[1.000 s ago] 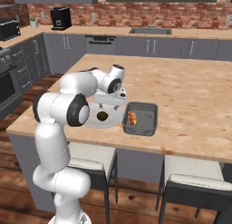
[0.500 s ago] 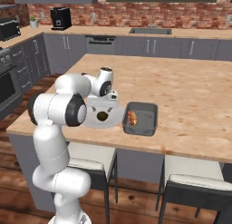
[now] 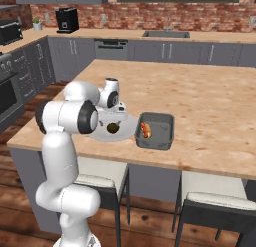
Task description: Place one cooked food and one vegetable from the large plate to each tupperware container.
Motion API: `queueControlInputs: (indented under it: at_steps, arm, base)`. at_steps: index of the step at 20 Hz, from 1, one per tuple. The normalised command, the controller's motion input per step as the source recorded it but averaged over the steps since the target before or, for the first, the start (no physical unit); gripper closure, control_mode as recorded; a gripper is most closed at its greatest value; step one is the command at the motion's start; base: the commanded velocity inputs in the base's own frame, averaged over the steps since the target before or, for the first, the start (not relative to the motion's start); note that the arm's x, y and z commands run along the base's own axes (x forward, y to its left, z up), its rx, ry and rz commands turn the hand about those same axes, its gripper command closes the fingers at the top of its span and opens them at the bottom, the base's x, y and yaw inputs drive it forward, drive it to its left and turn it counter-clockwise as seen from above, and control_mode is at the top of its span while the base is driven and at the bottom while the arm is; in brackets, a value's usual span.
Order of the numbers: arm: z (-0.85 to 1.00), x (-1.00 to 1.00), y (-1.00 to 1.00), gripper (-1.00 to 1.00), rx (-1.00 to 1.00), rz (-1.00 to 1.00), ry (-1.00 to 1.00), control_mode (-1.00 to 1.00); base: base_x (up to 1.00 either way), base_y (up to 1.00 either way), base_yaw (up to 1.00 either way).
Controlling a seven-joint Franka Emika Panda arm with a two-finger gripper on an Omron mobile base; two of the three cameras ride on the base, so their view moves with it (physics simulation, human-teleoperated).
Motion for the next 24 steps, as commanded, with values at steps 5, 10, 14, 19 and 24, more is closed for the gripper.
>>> queueControlInputs:
  at_steps: [5, 10, 14, 19, 24]
  arm:
    - [-0.22, 0.23, 0.00, -1.00, 0.00, 0.00, 0.05, -1.00]
    - [-0.30, 0.24, -0.02, -1.00, 0.00, 0.00, 0.06, -1.00]
    - [-0.28, 0.12, 0.00, -1.00, 0.00, 0.00, 0.05, -1.00]
    - [-0.30, -0.04, 0.02, 1.00, 0.00, 0.00, 0.10, -1.00]
    - [-0.14, -0.34, -0.07, 1.00, 0.00, -0.02, 0.08, -1.00]
  base:
    - [0.00, 0.00, 0.00]
    - [0.00, 0.00, 0.00]
    - [0.00, 0.00, 0.00]
    - [0.00, 0.00, 0.00]
    - [0.00, 0.00, 0.00]
